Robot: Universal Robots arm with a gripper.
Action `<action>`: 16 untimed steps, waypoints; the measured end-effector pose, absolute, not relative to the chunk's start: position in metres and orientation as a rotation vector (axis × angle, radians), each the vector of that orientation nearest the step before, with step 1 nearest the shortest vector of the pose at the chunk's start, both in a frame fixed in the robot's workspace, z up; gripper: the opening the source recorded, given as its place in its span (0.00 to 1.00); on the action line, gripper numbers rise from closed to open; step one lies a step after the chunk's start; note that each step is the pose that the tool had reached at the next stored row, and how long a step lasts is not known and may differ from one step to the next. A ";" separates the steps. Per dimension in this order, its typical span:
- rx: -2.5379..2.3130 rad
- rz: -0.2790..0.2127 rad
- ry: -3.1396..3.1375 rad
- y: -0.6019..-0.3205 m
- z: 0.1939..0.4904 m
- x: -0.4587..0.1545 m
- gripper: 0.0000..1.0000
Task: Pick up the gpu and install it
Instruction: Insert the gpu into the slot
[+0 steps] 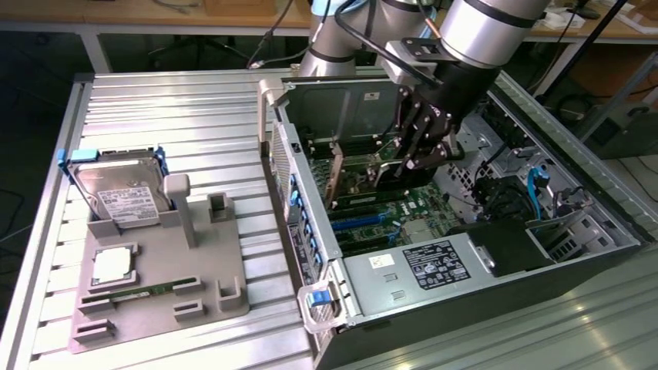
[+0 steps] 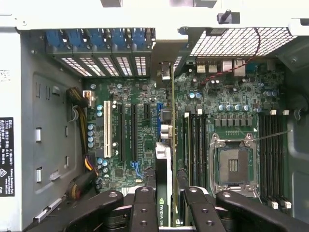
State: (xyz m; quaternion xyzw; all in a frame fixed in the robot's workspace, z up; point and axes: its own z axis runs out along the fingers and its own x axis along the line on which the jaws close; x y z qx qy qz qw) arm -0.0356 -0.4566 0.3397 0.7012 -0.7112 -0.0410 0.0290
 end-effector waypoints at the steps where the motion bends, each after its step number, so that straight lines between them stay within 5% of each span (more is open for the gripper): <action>1: 2.163 -0.127 -2.194 -0.456 0.339 -0.036 0.27; 16: 2.166 -0.131 -2.196 -0.456 0.331 -0.036 0.27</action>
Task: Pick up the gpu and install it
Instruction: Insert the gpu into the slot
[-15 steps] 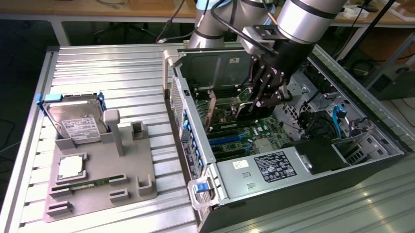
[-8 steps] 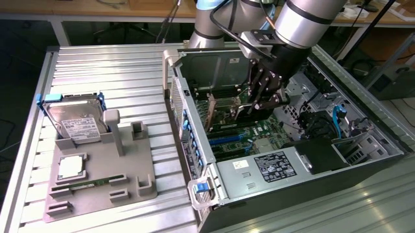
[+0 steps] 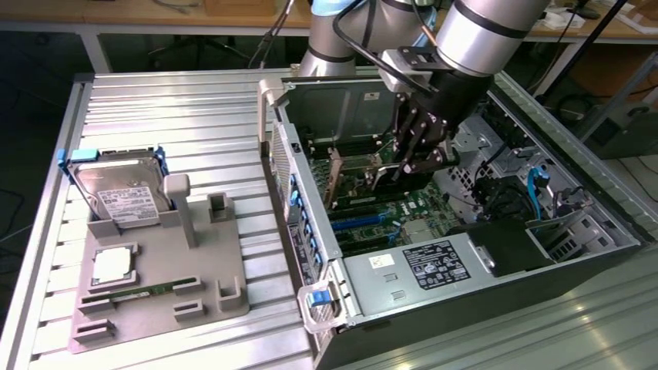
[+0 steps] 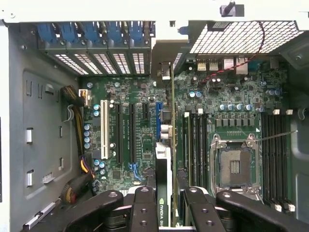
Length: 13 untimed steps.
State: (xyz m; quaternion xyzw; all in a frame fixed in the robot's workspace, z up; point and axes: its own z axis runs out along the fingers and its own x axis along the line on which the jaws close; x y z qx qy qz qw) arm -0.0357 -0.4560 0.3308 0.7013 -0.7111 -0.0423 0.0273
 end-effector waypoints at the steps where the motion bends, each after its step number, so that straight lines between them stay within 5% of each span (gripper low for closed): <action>1: 2.167 -0.130 -2.196 -0.456 0.331 -0.036 0.27; 13: 2.179 -0.101 -2.209 -0.456 0.323 -0.039 0.27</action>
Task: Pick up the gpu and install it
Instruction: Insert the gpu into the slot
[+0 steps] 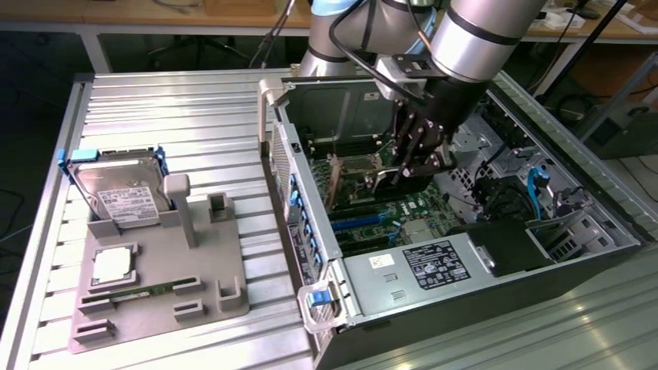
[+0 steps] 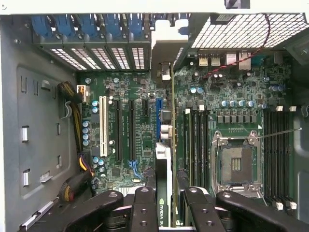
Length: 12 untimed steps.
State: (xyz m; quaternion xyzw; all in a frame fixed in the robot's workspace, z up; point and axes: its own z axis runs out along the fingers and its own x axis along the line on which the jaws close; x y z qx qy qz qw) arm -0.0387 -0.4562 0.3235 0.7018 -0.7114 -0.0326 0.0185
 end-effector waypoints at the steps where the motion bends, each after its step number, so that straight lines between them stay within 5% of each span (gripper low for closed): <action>1: 2.179 -0.101 -2.209 -0.456 0.321 -0.039 0.27; 12: 2.176 -0.096 -2.208 -0.456 0.306 -0.046 0.27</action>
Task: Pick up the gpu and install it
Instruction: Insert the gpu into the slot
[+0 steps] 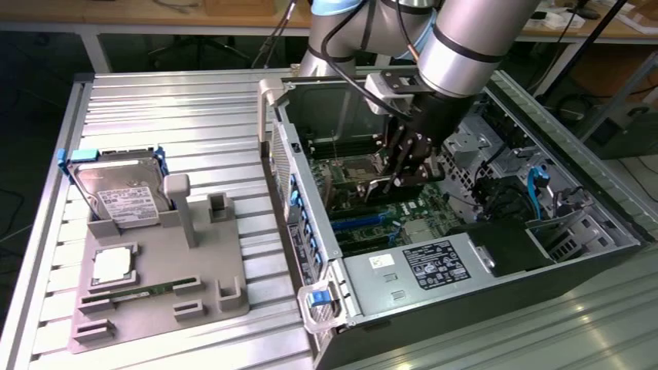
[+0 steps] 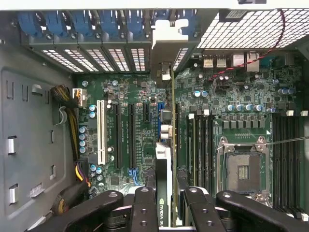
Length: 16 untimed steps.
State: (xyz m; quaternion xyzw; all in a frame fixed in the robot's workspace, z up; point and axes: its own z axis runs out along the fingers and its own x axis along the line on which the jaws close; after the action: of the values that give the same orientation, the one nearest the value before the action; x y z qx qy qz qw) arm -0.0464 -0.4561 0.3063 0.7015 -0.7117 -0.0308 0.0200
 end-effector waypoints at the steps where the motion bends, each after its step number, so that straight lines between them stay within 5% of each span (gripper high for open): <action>1: 2.176 -0.096 -2.208 -0.456 0.305 -0.047 0.27; 16: 2.173 -0.094 -2.212 -0.453 0.297 -0.059 0.27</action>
State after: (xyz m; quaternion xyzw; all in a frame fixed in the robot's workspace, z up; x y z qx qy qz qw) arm -0.0585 -0.4532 0.2972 0.7003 -0.7129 -0.0304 0.0195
